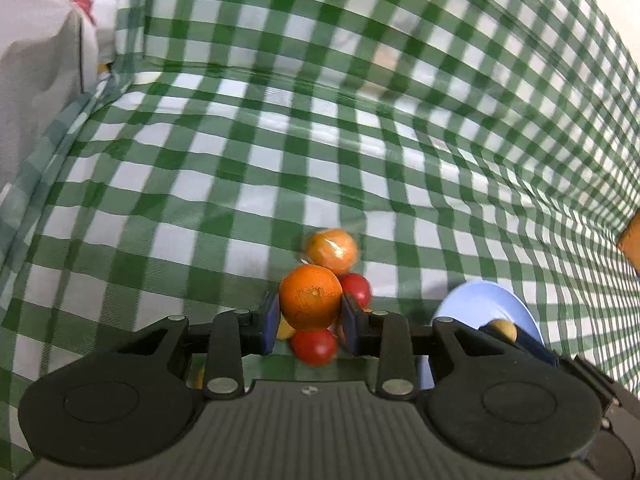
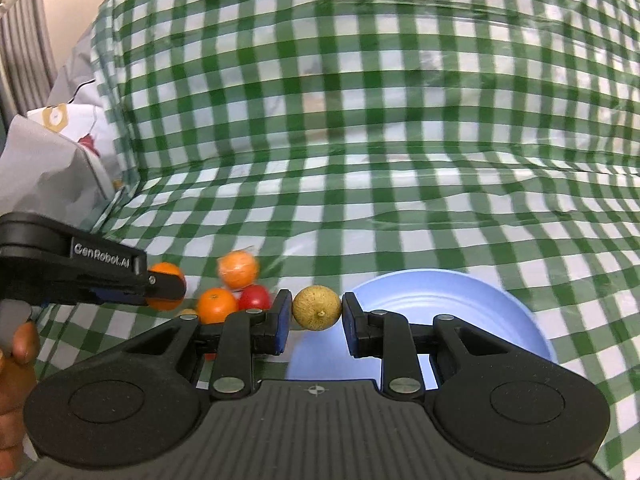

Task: Organize fruits
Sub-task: 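Carry both fruits over the blue plate and open both grippers to drop them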

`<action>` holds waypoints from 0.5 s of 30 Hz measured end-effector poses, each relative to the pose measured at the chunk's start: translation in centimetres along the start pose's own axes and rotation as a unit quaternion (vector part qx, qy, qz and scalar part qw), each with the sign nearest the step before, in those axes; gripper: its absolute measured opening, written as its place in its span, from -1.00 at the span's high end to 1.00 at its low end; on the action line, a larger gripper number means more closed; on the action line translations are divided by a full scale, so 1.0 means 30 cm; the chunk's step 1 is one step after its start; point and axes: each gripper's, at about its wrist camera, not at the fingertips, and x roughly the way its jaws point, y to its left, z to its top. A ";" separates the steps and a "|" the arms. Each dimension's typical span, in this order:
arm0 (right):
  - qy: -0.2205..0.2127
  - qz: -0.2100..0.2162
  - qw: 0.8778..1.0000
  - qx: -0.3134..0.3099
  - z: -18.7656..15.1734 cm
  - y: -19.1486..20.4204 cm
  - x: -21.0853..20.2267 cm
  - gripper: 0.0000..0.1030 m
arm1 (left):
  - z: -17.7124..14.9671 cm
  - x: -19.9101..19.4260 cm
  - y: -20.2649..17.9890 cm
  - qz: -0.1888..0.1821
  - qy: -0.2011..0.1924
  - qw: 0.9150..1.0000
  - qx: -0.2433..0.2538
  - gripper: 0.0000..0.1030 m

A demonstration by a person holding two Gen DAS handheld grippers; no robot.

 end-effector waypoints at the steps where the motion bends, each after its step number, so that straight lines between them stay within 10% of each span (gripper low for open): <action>1: -0.001 -0.006 1.000 0.002 0.001 -0.014 -0.004 0.45 | -0.004 -0.002 -0.023 0.000 0.001 1.000 0.008 0.30; 15: 0.008 -0.094 0.994 0.048 -0.032 -0.282 -0.068 0.45 | -0.173 -0.012 -0.395 -0.029 0.005 0.986 0.166 0.30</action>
